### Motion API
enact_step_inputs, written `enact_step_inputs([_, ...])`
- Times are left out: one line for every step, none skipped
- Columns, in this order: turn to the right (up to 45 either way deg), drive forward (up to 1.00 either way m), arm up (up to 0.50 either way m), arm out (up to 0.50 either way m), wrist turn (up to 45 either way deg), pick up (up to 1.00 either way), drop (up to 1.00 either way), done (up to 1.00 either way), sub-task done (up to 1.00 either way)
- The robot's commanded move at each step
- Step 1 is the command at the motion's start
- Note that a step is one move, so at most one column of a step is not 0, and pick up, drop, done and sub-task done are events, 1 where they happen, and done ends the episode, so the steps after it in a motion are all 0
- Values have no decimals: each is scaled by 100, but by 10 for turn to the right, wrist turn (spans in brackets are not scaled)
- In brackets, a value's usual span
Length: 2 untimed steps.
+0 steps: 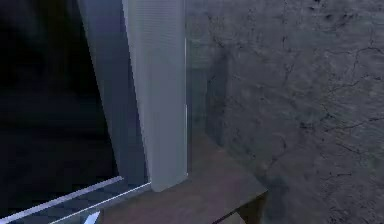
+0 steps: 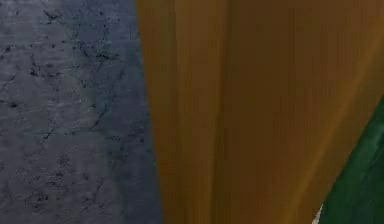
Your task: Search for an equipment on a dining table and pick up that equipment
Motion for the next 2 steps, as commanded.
enact_step_inputs([-450, 0, 0, 0, 0, 0, 0, 0, 0])
enact_step_inputs([-450, 0, 0, 0, 0, 0, 0, 0, 0])
